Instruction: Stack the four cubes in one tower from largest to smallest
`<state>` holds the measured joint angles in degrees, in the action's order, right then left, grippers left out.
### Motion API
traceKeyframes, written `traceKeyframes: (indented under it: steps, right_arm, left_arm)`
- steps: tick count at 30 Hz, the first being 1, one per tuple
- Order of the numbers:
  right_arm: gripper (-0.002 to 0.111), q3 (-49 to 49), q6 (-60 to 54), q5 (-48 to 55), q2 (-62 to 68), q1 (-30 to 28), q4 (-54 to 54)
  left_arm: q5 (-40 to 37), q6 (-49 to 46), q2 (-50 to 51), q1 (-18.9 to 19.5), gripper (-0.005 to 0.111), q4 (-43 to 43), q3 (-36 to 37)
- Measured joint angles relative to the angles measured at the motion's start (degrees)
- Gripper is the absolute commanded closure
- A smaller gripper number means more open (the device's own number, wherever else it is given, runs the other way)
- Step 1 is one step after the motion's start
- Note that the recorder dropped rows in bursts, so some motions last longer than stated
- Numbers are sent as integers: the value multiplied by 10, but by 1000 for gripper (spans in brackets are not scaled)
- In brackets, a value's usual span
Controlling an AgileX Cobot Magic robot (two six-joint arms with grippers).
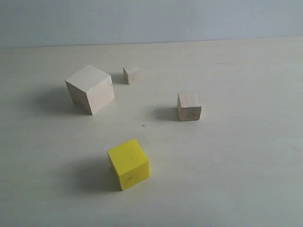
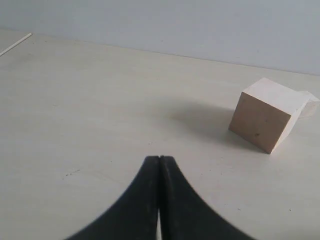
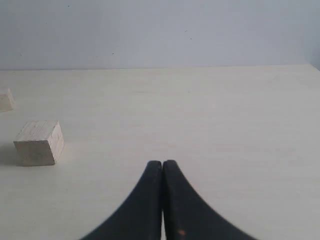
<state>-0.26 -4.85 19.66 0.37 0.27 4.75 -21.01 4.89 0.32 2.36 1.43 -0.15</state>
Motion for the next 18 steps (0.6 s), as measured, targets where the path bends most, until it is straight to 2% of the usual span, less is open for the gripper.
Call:
traceKeyframes:
  steps: [13,18]
  right_arm:
    - [108,0,0,0,0,0,0]
    - [108,0,0,0,0,0,0]
  left_arm:
    - [1,0,0,0,107,-3,0]
    - [69,0,0,0,107,-4,2]
